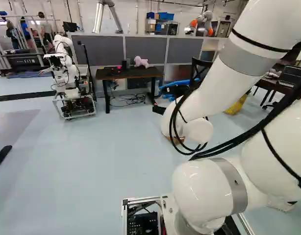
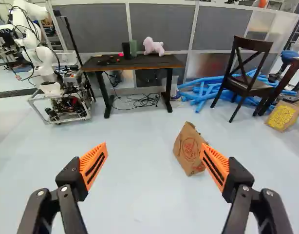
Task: Pick up the bag on the ground and place it on the table
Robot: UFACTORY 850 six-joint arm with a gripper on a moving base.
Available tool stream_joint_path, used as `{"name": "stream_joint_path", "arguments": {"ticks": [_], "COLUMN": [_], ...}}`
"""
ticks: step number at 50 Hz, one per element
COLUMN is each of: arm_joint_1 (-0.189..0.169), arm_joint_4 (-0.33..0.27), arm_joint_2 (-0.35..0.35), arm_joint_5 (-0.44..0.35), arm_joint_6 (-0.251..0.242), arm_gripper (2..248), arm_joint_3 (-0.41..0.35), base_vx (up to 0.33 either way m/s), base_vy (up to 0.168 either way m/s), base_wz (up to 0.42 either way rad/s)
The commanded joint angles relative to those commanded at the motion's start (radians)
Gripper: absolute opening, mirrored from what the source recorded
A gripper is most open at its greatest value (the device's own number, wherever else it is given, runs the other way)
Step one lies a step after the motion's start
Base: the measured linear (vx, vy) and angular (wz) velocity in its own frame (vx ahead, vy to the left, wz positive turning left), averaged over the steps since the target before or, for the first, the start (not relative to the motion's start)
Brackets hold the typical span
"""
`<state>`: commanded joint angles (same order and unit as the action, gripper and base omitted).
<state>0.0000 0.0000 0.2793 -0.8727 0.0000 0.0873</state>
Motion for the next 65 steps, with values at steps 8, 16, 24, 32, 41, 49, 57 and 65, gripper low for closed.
{"name": "stream_joint_path", "arguments": {"ticks": [8,16,24,32,41,49,57,65], "arm_joint_1": [0.000,0.000,0.000,0.000,0.000,0.000,0.000,0.000], "arm_joint_4": [0.000,0.000,0.000,0.000,0.000,0.000,0.000,0.000], "arm_joint_2": [0.000,0.000,0.000,0.000,0.000,0.000,0.000,0.000], "arm_joint_5": [0.000,0.000,0.000,0.000,0.000,0.000,0.000,0.000], "arm_joint_6": [0.000,0.000,0.000,0.000,0.000,0.000,0.000,0.000], "arm_gripper": [247,247,247,247,247,247,247,247], "arm_joint_3": [0.000,0.000,0.000,0.000,0.000,0.000,0.000,0.000], "base_vx": [0.047,0.077,0.104,0.110,0.118,0.117,0.141,0.168], "base_vy": [-0.027,-0.046,-0.051,-0.047,-0.056,-0.077,-0.087,-0.063], "base_wz": [0.004,-0.002,-0.003,0.001,-0.063,-0.205,-0.238,-0.279]}}
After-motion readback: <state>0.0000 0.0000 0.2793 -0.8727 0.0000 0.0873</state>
